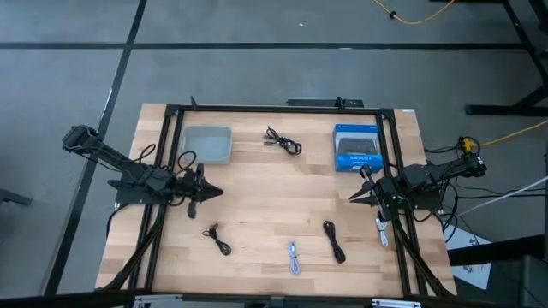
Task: Pick and place USB-C Cables
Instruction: Put the gray charger cable into the gray bin
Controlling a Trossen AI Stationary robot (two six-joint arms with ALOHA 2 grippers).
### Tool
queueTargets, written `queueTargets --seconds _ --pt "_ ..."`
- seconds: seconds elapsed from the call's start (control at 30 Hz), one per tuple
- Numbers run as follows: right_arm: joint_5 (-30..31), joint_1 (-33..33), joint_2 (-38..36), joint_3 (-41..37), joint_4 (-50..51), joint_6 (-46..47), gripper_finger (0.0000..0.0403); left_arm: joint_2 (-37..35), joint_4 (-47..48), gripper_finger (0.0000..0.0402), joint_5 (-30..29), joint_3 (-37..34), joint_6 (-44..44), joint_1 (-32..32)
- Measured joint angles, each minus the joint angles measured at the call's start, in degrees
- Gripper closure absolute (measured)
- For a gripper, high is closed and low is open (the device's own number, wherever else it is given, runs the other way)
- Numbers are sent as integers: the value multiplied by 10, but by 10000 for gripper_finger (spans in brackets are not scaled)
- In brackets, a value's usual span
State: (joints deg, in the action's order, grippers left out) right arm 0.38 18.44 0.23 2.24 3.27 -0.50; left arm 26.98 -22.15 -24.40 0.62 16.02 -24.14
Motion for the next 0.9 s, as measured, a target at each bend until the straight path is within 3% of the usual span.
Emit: queueTargets --seconds 0.13,0.27,0.43,0.7,0.9 --pt "0 0 0 0 0 2 362 0 -8 376 -25 0 16 0" --pt "0 0 0 0 0 2 362 0 -21 376 -21 0 93 0" --pt "0 0 0 0 -50 43 362 1 -63 376 15 0 124 0" --pt "14 0 0 1 -278 47 362 72 -321 376 107 8 -142 0" --pt "15 0 0 1 -377 47 362 186 -327 376 121 96 -224 1"
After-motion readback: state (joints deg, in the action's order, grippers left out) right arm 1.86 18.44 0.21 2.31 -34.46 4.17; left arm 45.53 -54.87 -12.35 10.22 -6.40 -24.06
